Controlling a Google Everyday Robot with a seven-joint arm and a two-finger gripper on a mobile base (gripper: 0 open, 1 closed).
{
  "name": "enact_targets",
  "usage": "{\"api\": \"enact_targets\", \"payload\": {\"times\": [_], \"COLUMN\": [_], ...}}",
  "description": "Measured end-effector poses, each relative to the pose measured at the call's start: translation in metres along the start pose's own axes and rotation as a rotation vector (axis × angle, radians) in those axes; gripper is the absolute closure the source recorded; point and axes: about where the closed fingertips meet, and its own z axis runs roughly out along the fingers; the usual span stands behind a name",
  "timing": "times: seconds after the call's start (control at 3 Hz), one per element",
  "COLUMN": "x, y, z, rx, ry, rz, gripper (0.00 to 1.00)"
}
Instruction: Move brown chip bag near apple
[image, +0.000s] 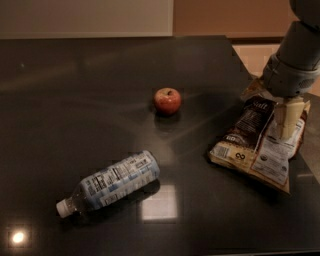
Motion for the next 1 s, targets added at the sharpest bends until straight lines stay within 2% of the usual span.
{"api": "enact_targets", "payload": {"times": [0.33,1.0], "x": [-0.001,-0.017], "y": [-0.001,-0.009], "z": [0.004,-0.007], "rx": [-0.018,0.007], "ry": [0.006,0.013], "rz": [-0.024,-0.068], "gripper": [0.41,0.87]}}
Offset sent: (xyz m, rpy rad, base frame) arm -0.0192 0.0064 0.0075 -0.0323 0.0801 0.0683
